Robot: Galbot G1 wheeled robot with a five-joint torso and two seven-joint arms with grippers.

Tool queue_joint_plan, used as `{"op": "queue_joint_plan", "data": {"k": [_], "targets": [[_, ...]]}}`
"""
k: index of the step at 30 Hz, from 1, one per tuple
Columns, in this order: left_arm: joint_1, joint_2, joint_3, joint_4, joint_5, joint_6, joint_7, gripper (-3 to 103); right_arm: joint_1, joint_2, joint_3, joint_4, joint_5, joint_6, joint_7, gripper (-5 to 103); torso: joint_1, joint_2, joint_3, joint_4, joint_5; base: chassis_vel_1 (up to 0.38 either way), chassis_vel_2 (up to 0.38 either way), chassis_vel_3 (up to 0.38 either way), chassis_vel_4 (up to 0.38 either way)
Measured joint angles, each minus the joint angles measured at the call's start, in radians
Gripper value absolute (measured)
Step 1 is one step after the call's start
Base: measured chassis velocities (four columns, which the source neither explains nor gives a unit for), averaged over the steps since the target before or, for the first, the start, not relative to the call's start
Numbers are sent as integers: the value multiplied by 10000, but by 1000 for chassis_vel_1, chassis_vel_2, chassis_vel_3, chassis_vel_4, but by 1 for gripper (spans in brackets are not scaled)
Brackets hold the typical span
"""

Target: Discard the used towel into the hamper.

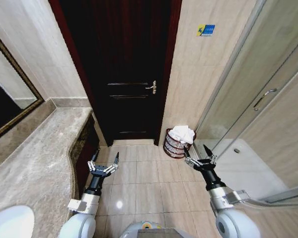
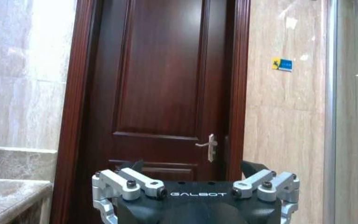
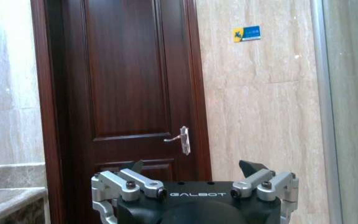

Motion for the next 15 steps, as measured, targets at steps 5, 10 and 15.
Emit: {"op": "queue_joint_plan", "data": {"k": [5, 10, 15], "targets": [[0, 0, 0, 0, 0, 0, 0, 100, 0, 0, 0, 1, 0, 0, 0, 100, 0, 0, 0, 0, 0, 0, 0, 0, 0], [0, 0, 0, 0, 0, 0, 0, 100, 0, 0, 0, 0, 0, 0, 0, 100, 0, 0, 0, 0, 0, 0, 0, 0, 0], [0, 0, 0, 0, 0, 0, 0, 100, 0, 0, 0, 0, 0, 0, 0, 100, 0, 1, 0, 0, 0, 0, 0, 0, 0]]}}
